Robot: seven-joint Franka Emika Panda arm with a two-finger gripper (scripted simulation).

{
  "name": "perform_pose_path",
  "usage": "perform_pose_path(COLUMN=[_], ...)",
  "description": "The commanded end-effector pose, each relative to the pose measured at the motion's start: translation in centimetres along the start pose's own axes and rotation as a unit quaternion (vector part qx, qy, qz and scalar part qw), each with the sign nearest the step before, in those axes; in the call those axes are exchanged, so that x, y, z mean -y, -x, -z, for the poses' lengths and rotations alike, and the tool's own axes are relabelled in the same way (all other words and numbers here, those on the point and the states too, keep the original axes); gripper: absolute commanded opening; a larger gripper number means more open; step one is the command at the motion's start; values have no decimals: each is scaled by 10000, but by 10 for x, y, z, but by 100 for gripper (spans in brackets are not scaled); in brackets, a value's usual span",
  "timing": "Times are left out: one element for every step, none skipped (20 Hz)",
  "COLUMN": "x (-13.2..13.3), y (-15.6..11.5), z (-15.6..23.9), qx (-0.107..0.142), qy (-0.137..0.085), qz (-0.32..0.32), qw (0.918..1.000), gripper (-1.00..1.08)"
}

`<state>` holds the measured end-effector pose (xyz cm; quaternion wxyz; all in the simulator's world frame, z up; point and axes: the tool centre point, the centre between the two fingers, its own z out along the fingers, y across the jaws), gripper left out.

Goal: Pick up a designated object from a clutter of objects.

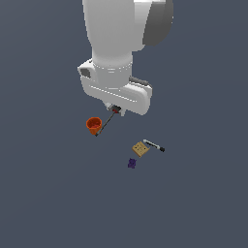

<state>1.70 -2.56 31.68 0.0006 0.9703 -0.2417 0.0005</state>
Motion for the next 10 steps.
perform_pose_path(x=[4, 6, 7, 8, 9, 10, 10, 11, 11, 11], y=[5, 6, 7, 8, 9, 9, 10, 10, 10, 10], z=[16, 21, 25, 28, 31, 34, 36, 37, 38, 38], qx=[3, 3, 4, 4, 4, 4, 5, 5, 5, 5], qy=[2, 2, 0, 0, 0, 0, -2, -2, -2, -2], qz=[-1, -1, 0, 0, 0, 0, 1, 1, 1, 1], qw=[10000, 10000, 10000, 10000, 10000, 10000, 10000, 10000, 10000, 10000], gripper=[-100, -100, -100, -100, -100, -100, -100, -100, -100, -100])
